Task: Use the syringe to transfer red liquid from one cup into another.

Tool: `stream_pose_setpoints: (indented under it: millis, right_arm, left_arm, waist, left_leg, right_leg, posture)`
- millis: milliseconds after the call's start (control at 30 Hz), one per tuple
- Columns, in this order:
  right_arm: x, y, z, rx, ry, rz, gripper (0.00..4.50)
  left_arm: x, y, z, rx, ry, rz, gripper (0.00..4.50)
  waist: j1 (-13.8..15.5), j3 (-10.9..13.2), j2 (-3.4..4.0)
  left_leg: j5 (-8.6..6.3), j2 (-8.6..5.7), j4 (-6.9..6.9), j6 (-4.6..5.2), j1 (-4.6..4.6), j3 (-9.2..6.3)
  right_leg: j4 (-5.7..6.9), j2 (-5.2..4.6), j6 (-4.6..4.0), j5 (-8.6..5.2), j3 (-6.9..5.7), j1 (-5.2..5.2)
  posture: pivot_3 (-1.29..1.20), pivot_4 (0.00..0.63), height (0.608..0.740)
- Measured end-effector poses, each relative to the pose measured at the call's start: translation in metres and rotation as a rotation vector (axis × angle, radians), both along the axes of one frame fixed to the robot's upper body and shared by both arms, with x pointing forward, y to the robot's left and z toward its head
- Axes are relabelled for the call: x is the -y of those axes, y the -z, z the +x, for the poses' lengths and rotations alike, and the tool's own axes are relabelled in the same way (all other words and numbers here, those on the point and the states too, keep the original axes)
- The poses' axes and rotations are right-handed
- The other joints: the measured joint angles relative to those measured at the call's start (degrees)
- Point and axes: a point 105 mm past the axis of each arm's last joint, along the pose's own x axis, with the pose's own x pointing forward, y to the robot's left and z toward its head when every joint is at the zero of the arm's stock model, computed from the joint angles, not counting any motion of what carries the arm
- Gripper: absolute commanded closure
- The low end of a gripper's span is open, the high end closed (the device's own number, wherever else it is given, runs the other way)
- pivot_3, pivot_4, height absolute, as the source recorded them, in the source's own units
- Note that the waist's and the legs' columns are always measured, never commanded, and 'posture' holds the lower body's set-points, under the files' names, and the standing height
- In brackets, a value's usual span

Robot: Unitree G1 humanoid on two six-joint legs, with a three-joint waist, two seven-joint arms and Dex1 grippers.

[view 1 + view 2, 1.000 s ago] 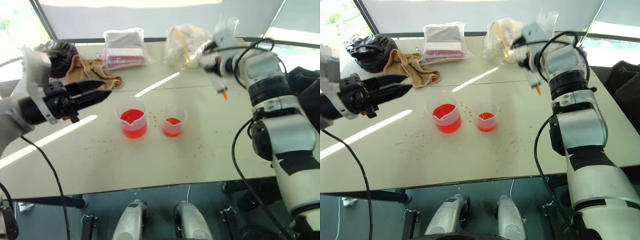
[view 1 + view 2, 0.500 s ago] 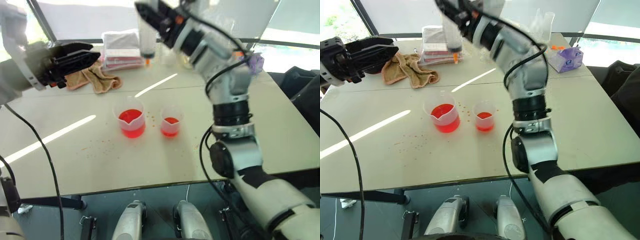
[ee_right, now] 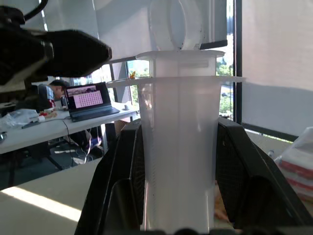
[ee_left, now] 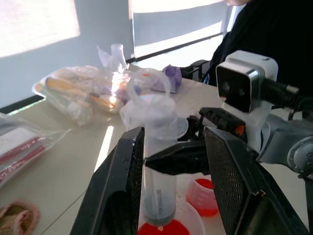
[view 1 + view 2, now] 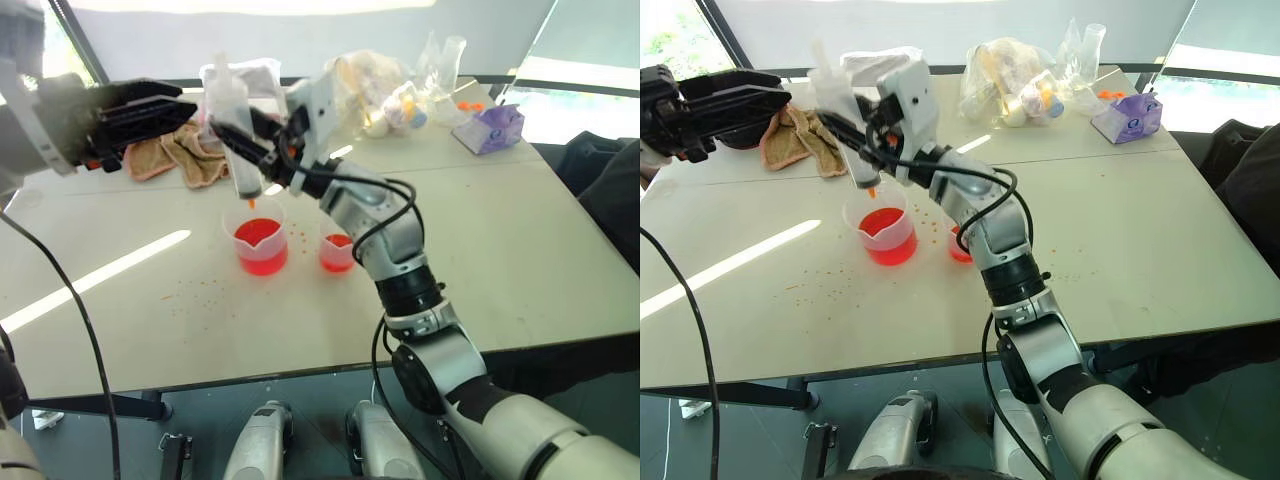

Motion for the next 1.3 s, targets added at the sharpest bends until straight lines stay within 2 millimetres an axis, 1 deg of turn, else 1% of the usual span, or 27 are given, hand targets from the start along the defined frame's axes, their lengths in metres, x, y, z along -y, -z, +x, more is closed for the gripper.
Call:
stream_pose_setpoints:
  millis: [233, 400, 467, 567, 733, 1000, 1133, 1233, 1300]
  right_arm:
    - [-0.004, 0.012, -0.003, 0.042, 0.013, -0.040, 3.11]
    - [-0.004, 0.011, -0.004, 0.053, 0.013, -0.041, 3.11]
    - [-0.004, 0.012, -0.004, 0.052, 0.014, -0.042, 3.11]
    - [-0.001, 0.020, -0.002, 0.036, 0.028, -0.054, 3.11]
    - [-0.001, 0.031, 0.002, 0.017, 0.039, -0.083, 3.11]
    - [0.002, 0.038, 0.004, 0.006, 0.053, -0.088, 3.11]
    - [0.002, 0.049, 0.004, -0.018, 0.051, -0.105, 3.11]
    - [0.001, 0.053, 0.004, -0.025, 0.049, -0.112, 3.11]
    - [0.001, 0.053, 0.004, -0.022, 0.051, -0.113, 3.11]
  left_arm:
    - [0.011, 0.006, 0.000, -0.020, 0.036, -0.004, 2.48]
    - [0.017, 0.012, 0.003, -0.039, 0.055, -0.001, 2.48]
    - [0.020, 0.018, 0.008, -0.046, 0.054, 0.012, 2.48]
    - [0.025, 0.025, 0.019, -0.038, 0.046, 0.023, 2.48]
    - [0.036, 0.033, 0.031, -0.022, 0.052, 0.037, 2.48]
    - [0.040, 0.040, 0.037, -0.031, 0.048, 0.019, 2.48]
    - [0.041, 0.052, 0.037, -0.051, 0.039, 0.022, 2.48]
    - [0.041, 0.056, 0.037, -0.058, 0.030, 0.022, 2.48]
    - [0.041, 0.056, 0.036, -0.057, 0.028, 0.021, 3.04]
  waist:
    - [0.0, 0.0, 0.00]
    - [0.0, 0.0, 0.00]
    - [0.0, 0.0, 0.00]
    - [0.2, 0.0, -0.02]
    - [0.0, 0.0, -0.02]
    - [0.0, 0.0, -0.02]
    - [0.0, 0.0, -0.02]
    - [0.0, 0.0, -0.02]
    - [0.0, 0.0, -0.02]
  left_leg:
    - [0.01, 0.00, 0.01, -0.01, 0.00, 0.00]
    - [0.02, 0.00, -0.01, -0.03, 0.01, -0.02]
    - [0.02, 0.00, -0.01, -0.04, 0.01, -0.03]
    - [0.03, -0.01, 0.02, -0.05, 0.01, -0.05]
    - [0.03, 0.00, -0.01, -0.05, 0.01, -0.05]
    - [0.03, 0.01, -0.01, -0.05, 0.01, -0.04]
    - [0.03, 0.01, -0.01, -0.05, 0.01, -0.05]
    - [0.03, 0.01, 0.01, -0.05, 0.00, -0.06]
    - [0.04, 0.01, 0.01, -0.06, 0.01, -0.06]
  right_leg:
    - [0.00, -0.01, 0.00, 0.00, 0.02, 0.00]
    - [0.01, -0.01, 0.00, 0.00, 0.02, 0.00]
    - [0.01, 0.00, 0.00, 0.00, 0.02, 0.01]
    - [0.00, 0.03, 0.00, 0.00, 0.02, 0.04]
    - [0.01, 0.05, 0.00, 0.00, 0.02, 0.02]
    - [0.02, 0.05, 0.00, 0.00, 0.02, 0.01]
    - [0.02, 0.02, 0.00, 0.00, 0.04, 0.01]
    - [0.02, 0.02, 0.00, 0.00, 0.05, 0.01]
    - [0.02, 0.03, 0.00, 0.00, 0.04, 0.01]
  posture:
    - [0.00, 0.150, 0.736]
    - [0.00, 0.150, 0.736]
    - [0.00, 0.150, 0.736]
    - [0.00, 0.150, 0.736]
    - [0.00, 0.150, 0.736]
    - [0.00, 0.150, 0.736]
    - [0.00, 0.150, 0.736]
    - [0.00, 0.150, 0.736]
    - [0.00, 0.150, 0.736]
